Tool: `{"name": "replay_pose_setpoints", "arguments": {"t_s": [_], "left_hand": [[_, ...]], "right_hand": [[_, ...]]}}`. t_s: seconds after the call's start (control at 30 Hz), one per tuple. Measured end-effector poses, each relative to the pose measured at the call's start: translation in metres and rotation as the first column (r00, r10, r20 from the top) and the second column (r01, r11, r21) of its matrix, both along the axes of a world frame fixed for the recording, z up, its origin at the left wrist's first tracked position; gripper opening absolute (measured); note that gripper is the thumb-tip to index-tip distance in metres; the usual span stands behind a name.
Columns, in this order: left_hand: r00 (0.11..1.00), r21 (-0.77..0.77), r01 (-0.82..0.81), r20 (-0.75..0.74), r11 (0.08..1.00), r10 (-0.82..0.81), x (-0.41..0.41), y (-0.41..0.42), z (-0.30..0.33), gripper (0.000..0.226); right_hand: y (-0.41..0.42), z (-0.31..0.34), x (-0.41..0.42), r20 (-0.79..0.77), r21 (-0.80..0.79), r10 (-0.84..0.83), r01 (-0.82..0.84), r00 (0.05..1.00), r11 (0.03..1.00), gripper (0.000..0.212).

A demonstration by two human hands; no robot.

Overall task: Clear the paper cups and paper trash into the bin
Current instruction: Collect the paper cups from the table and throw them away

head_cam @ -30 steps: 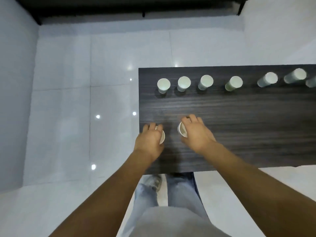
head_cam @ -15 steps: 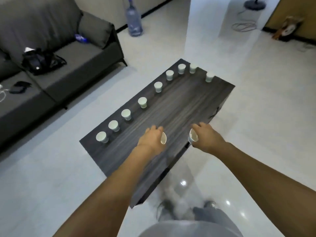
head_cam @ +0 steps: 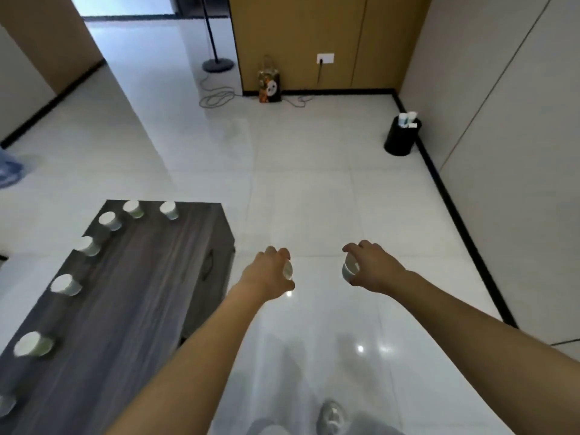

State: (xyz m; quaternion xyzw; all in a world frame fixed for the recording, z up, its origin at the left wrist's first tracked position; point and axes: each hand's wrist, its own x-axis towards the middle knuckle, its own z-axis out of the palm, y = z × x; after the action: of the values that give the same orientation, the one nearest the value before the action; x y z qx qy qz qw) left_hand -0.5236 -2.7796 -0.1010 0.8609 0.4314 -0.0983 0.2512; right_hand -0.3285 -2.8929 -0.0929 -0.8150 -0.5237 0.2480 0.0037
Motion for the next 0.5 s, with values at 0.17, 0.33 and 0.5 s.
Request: {"name": "replay_pose_setpoints", "arguments": {"t_s": [0.17, 0.33, 0.5], "left_hand": [[0.994, -0.011, 0.112, 0.006, 0.994, -0.112, 0.123, 0.012, 0.003, 0.055], [0.975, 0.000, 0.222, 0.029, 0.975, -0.222, 0.230, 0.055, 0.004, 0.057], [0.956, 0.004, 0.294, 0.016, 0.956, -0.294, 0.340, 0.131, -0.004, 0.060]], "right_hand": [[-0.014, 0.003, 0.113, 0.016, 0.000, -0.133, 0.133, 0.991, 0.991, 0.063], [0.012, -0.007, 0.202, -0.004, 0.027, -0.225, 0.225, 0.974, 0.974, 0.061], [0.073, -0.015, 0.295, -0.022, 0.061, -0.295, 0.296, 0.955, 0.953, 0.059]]}}
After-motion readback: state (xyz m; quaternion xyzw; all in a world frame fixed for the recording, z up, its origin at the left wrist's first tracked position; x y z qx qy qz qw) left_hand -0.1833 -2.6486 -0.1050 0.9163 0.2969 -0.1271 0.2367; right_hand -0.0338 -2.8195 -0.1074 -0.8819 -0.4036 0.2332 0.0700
